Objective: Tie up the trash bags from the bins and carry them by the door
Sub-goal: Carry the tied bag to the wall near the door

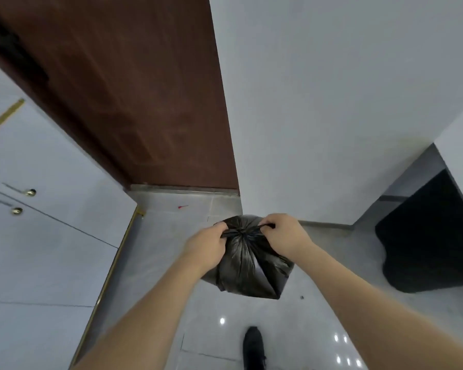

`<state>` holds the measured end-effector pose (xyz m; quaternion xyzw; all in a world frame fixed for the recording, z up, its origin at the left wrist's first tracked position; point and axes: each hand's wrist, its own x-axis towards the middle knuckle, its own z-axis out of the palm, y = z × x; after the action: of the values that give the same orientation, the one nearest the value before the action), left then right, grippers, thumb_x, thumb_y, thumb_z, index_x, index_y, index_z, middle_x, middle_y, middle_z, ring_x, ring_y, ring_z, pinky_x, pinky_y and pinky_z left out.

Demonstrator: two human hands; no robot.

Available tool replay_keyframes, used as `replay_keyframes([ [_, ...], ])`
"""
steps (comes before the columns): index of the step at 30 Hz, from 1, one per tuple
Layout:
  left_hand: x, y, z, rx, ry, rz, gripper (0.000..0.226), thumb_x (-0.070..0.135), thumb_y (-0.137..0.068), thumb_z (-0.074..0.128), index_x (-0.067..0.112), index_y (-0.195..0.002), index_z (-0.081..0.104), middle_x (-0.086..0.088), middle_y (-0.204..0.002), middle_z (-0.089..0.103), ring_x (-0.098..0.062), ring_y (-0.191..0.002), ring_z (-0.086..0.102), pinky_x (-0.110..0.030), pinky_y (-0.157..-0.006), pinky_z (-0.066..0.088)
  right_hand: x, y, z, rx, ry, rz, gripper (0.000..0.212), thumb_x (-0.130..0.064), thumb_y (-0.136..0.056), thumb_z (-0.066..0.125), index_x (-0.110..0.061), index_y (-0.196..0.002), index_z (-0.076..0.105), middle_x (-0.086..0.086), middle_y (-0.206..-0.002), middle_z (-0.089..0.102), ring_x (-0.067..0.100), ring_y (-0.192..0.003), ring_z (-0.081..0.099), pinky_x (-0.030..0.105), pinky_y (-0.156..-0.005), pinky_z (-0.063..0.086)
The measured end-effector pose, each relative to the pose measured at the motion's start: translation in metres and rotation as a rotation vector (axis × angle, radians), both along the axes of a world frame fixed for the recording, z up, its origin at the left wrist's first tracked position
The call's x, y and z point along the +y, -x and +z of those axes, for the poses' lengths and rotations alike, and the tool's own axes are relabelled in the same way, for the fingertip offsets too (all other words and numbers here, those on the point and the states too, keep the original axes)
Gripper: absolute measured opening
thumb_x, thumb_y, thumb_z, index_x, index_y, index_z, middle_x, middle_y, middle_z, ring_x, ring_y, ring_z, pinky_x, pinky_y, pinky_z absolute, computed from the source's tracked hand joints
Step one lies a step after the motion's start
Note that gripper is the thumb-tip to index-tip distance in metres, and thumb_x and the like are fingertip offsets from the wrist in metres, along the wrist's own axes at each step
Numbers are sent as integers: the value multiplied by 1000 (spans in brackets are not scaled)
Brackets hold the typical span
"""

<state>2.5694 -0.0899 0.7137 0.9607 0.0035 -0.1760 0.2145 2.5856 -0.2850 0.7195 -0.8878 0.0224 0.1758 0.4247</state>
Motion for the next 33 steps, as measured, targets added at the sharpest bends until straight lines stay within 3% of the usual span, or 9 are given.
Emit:
replay_keyframes([
  [5,1,-97,-164,19,-68,-55,28,25,-97,39,27,-121,52,-3,-106,67,-26,-91,62,-38,-78,52,4,-93,-159,55,125,-16,24,-18,-93,48,-22,-100,71,-5,-101,70,17,-94,62,27,-80,48],
  [10,-15,-174,-355,45,-215,-176,14,21,-95,42,19,-108,49,0,-79,52,-23,-72,54,-33,-64,43,2,-167,-358,22,232,25,27,-17,-94,47,-21,-107,70,-1,-112,69,22,-103,61,34,-90,50],
  [15,-18,-231,-530,35,-233,-134,11,19,-93,43,20,-103,47,-2,-82,55,-27,-78,60,-36,-67,47,6,-221,-533,51,229,-7,26,-17,-93,48,-21,-107,70,-1,-109,70,23,-100,62,29,-83,47],
  [19,-20,-265,-631,-60,-206,-76,17,14,-89,41,20,-102,49,-5,-100,64,-31,-87,62,-34,-64,42,8,-259,-627,37,184,-71,25,-16,-92,50,-21,-103,72,1,-105,72,23,-94,63,28,-82,49],
  [22,-22,-270,-683,-85,-196,-74,22,12,-90,43,17,-109,52,-6,-110,62,-30,-92,61,-32,-65,39,9,-270,-672,44,190,-93,25,-16,-92,49,-21,-104,72,3,-106,72,22,-91,63,26,-81,48],
  [26,-20,-265,-706,-1,-175,-91,42,11,-90,47,14,-132,48,-3,-140,46,-29,-112,54,-38,-82,49,11,-264,-687,94,224,-46,32,-16,-94,48,-15,-122,63,7,-126,62,25,-114,57,30,-96,44],
  [29,-18,-267,-681,84,-194,-142,50,14,-88,50,16,-137,44,-2,-143,42,-26,-121,48,-41,-93,49,8,-264,-660,178,226,1,46,-20,-97,48,-11,-142,43,9,-144,45,27,-130,44,33,-107,34],
  [33,-20,-267,-605,102,-262,-229,54,20,-92,47,15,-144,35,-4,-153,34,-24,-135,37,-39,-107,37,1,-256,-577,169,283,65,44,-22,-100,41,-8,-141,39,13,-144,42,29,-130,42,33,-105,33],
])
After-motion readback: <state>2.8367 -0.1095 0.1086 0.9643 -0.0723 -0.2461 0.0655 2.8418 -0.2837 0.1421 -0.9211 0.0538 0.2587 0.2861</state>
